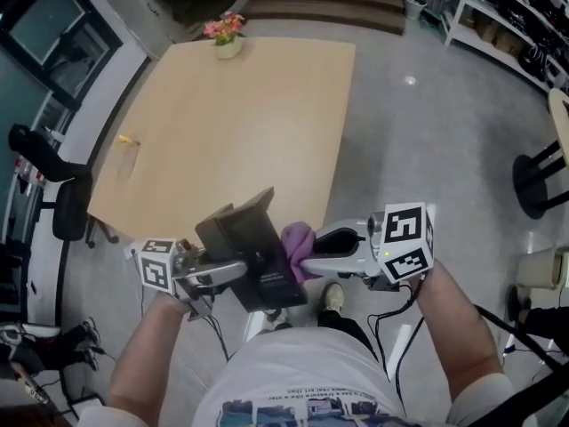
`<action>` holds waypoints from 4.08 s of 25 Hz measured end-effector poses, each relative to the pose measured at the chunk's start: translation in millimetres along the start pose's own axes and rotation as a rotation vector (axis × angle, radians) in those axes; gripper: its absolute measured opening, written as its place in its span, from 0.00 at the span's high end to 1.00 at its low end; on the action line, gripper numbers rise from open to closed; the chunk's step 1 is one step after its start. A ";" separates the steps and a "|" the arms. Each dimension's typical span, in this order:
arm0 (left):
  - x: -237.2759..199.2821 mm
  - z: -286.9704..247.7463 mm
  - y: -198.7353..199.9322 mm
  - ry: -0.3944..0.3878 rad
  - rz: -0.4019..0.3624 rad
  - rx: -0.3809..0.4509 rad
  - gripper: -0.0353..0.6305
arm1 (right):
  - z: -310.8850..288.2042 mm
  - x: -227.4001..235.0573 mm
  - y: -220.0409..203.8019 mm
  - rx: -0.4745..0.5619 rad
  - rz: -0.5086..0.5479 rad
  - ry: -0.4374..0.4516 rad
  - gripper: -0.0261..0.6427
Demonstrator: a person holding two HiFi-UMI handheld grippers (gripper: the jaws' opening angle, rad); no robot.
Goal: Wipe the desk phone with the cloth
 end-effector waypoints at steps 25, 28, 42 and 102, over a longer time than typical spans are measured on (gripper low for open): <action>9.6 -6.0 -2.8 0.013 -0.035 -0.011 0.68 | -23.8 29.5 -4.1 -0.021 -0.064 0.020 0.83; 9.0 -3.0 -0.6 0.012 -0.039 -0.010 0.68 | -25.8 24.7 -21.6 -0.052 -0.093 0.043 0.83; 7.2 -25.5 -0.1 -0.022 -0.024 -0.057 0.68 | -9.8 36.5 -23.1 -0.051 -0.101 -0.041 0.83; -17.5 -4.0 17.1 0.149 0.015 0.101 0.68 | -59.7 -47.3 -78.2 -0.191 -0.048 -0.078 0.83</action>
Point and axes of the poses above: the fingertips, and each gripper's own axes: z backward along the fingers, x to its right, y out of its top, the point moved 9 cm from there along z, backward along the fingers, and after that the axes turned 3 degrees about -y, right-handed, at the moved point
